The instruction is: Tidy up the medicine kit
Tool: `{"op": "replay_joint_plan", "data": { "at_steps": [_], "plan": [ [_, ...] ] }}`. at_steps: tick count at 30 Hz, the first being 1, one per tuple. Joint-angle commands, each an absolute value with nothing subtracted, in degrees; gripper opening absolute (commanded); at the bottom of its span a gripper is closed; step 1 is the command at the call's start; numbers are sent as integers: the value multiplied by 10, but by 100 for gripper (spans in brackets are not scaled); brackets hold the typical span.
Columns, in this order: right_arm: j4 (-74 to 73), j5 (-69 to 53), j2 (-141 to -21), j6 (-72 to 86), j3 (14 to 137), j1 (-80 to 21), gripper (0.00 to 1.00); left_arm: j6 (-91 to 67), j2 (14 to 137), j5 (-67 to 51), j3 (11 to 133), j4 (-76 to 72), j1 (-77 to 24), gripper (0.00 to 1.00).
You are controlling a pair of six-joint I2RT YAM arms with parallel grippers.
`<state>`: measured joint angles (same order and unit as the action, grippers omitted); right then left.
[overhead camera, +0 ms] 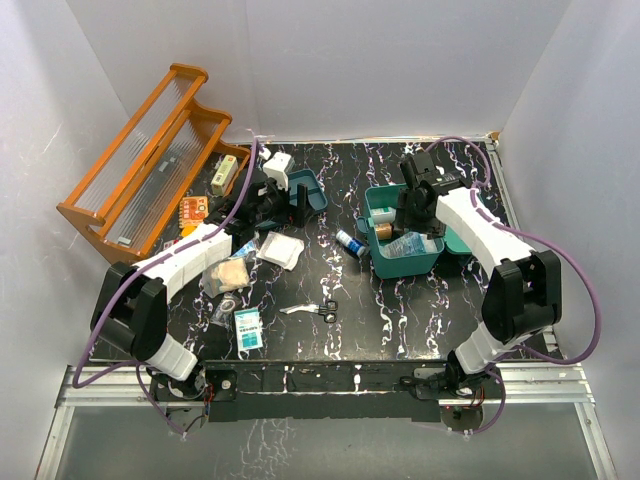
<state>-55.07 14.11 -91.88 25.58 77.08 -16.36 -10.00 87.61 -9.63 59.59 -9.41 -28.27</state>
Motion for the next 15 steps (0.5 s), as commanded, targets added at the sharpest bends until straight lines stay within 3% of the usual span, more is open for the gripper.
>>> {"op": "replay_joint_plan", "data": {
  "at_steps": [1, 6, 15],
  "plan": [
    [-492, 195, -937, 304, 779, -163, 59, -82, 845, -86, 591, -96, -282, 85],
    [-488, 221, -952, 335, 781, -162, 54, -70, 848, -67, 593, -91, -281, 85],
    [-474, 225, -981, 371, 764, -163, 58, -51, 879, -72, 601, -99, -275, 87]
  ]
}}
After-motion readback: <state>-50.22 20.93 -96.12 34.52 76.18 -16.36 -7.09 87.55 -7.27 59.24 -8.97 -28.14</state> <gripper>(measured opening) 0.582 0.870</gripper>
